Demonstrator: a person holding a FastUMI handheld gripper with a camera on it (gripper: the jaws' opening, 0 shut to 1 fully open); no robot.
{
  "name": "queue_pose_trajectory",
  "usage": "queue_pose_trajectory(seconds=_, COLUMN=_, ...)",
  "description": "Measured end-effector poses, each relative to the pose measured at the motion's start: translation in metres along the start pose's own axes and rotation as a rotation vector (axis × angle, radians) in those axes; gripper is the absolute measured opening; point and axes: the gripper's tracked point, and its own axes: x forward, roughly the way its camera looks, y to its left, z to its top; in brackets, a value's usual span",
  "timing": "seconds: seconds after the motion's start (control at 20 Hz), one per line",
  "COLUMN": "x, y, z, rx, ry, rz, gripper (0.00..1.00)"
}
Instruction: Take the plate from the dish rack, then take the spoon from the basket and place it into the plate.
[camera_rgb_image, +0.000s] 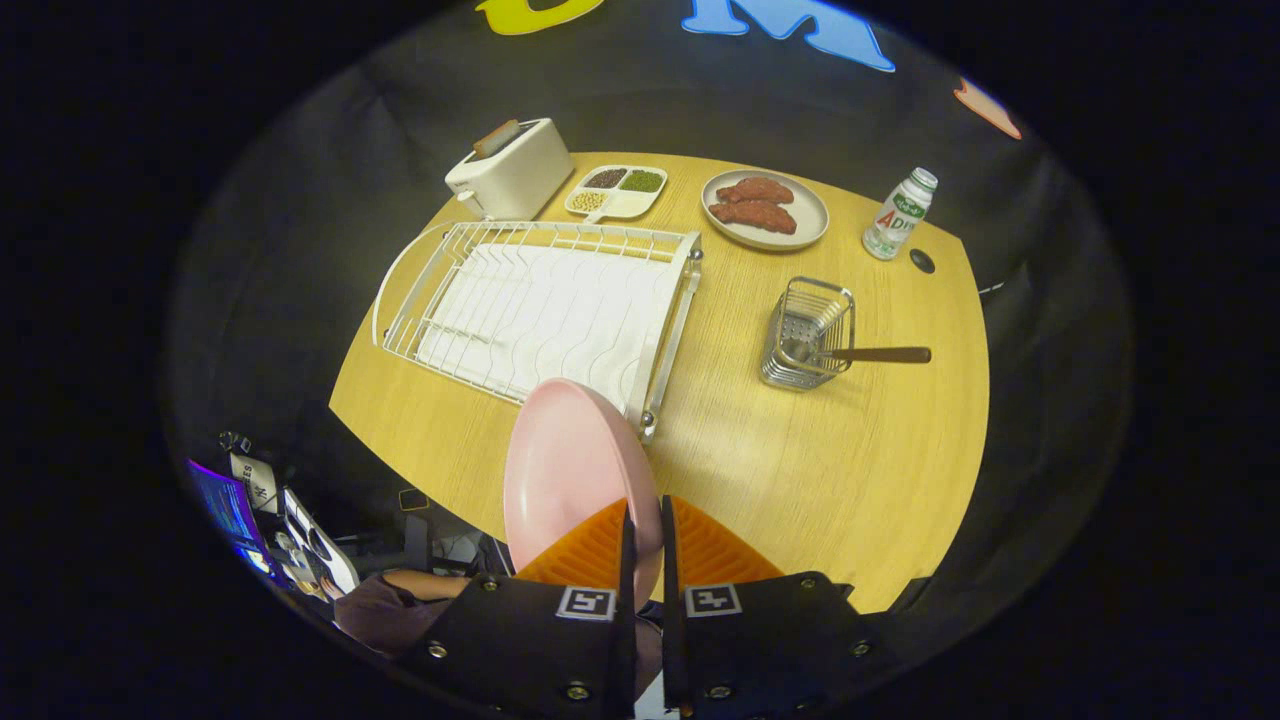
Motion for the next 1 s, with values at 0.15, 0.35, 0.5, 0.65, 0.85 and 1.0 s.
queue_pose_trajectory(seconds=0.15, x=0.023, y=-0.015, z=-0.023, rx=-0.007, ry=0.032, rz=0.002, gripper=0.11)
queue_pose_trajectory(seconds=0.35, x=0.055, y=-0.020, z=-0.039, rx=-0.008, ry=0.062, rz=0.007, gripper=0.11)
queue_pose_trajectory(seconds=0.5, x=0.073, y=-0.013, z=-0.046, rx=-0.004, ry=0.074, rz=0.044, gripper=0.11)
queue_pose_trajectory(seconds=0.65, x=0.088, y=-0.021, z=-0.052, rx=-0.014, ry=0.089, rz=0.031, gripper=0.11)
queue_pose_trajectory(seconds=0.85, x=0.104, y=-0.030, z=-0.055, rx=-0.013, ry=0.086, rz=-0.001, gripper=0.11)
queue_pose_trajectory(seconds=1.0, x=0.110, y=-0.032, z=-0.058, rx=-0.011, ry=0.098, rz=-0.003, gripper=0.11)
